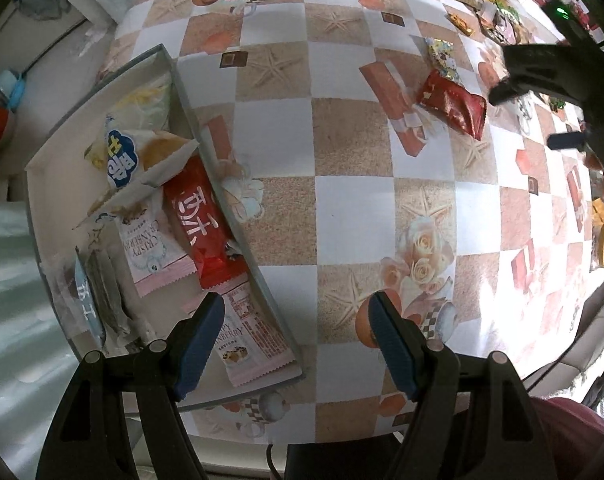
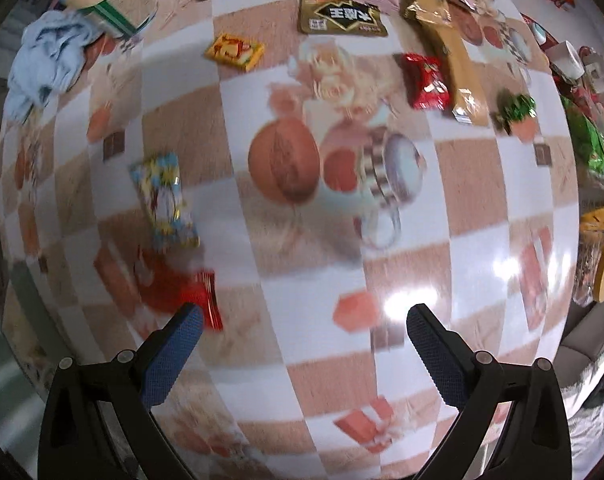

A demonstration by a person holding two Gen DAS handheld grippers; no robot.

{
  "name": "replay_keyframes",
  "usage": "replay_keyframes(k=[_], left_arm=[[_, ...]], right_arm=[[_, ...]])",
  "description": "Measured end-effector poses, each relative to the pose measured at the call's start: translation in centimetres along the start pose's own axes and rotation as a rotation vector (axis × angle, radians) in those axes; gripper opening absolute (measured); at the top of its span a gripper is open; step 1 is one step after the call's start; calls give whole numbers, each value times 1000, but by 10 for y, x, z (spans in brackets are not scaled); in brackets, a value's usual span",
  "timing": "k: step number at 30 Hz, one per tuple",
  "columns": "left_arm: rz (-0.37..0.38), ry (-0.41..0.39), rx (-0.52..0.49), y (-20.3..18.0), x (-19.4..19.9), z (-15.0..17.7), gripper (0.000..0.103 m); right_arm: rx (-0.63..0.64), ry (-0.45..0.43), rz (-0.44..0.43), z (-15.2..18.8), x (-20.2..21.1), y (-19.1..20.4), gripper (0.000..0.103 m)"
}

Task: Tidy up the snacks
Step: 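Move the left tool toward a red snack packet while the right tool approaches a Hello Kitty candy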

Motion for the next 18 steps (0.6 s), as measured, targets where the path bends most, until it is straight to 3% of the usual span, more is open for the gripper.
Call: replay_keyframes(k=[4, 6, 8, 12, 18], left_arm=[[-2, 14, 2, -7, -5, -1, 79], [2, 24, 3, -9, -9, -2, 79], [6, 29, 2, -14, -12, -5, 79], [16, 17, -7, -23, -14, -15, 79], [35, 14, 5, -30, -14, -30, 79]], right_arm=[[27, 55, -5, -5, -22, 14, 102], [85, 99, -93, 7, -31, 40, 102], [146, 97, -127, 14, -30, 55, 102], [129, 66, -94, 7, -26, 56, 102], [97, 26, -54, -38, -18, 42, 102]])
Point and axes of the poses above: each gripper's, at about its wrist camera, not at the fingertips, and x roughly against the way its jaws point, y to its left, z to its underside, the point moved 10 cm from there along -x, roughly the way its jaws point, and after that the axes turned 5 degrees about x, right-handed, at the moved point
